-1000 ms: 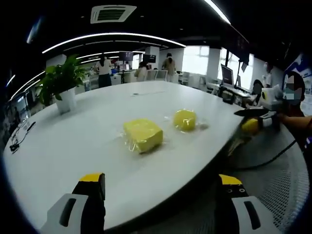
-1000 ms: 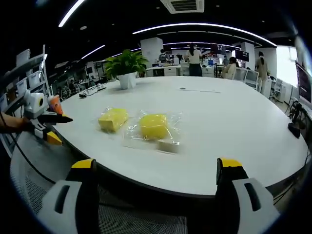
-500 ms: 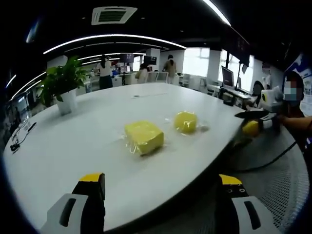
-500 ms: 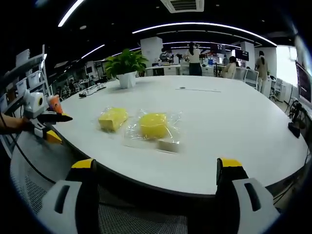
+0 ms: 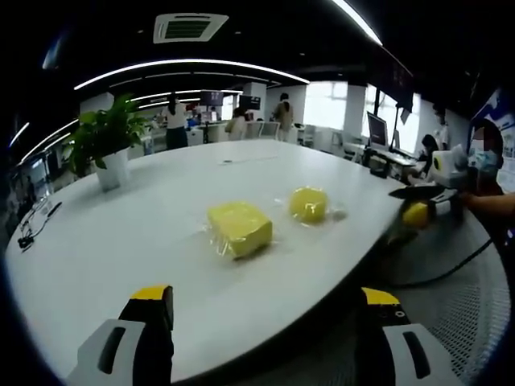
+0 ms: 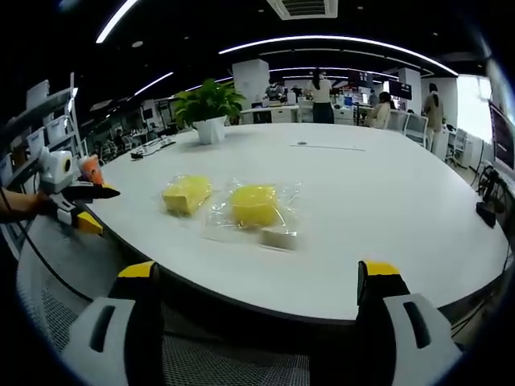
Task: Compare the silicone blocks by pressing each to a similar depth, holding the contact briefly, and releasing to observe deformation and rebound differences across the visible hardness samples.
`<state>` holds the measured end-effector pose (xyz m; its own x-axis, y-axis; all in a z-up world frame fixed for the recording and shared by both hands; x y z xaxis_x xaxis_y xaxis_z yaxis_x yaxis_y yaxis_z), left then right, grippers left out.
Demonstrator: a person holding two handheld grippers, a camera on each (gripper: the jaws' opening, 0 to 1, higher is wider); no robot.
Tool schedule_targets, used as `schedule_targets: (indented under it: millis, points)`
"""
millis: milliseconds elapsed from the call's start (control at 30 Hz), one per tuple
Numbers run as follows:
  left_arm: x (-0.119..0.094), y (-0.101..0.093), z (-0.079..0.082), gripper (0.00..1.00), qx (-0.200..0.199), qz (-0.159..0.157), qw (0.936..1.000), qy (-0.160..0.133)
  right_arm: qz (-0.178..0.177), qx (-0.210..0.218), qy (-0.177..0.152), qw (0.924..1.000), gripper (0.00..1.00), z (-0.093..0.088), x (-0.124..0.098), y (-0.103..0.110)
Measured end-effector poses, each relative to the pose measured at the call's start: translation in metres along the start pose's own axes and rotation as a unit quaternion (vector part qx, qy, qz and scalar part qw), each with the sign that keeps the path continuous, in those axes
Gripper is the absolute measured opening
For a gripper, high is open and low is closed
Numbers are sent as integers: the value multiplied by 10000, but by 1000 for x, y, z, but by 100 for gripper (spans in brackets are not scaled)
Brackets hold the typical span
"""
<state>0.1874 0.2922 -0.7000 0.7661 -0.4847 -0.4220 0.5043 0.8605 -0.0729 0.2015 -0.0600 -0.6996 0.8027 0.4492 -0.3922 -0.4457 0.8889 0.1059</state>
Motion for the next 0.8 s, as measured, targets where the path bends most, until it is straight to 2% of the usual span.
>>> schedule_targets:
  millis: [800]
  points:
    - [0,-1,1,96,4,-30,10000,39,0,10,-104,9999,96,3,-1,-1]
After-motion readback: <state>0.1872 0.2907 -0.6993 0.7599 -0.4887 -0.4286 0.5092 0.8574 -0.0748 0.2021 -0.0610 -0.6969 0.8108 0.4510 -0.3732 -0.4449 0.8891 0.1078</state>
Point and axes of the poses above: the point that each gripper's makers call its tool centre point, and the gripper's own axes: x roughly forward along the fingers, y roughly to its left, z roughly out of its top, the point moved 8 cm from there along -x, roughly backward along the fingers, and after that the axes turned 5 degrees about -y, right-handed, at the moved point
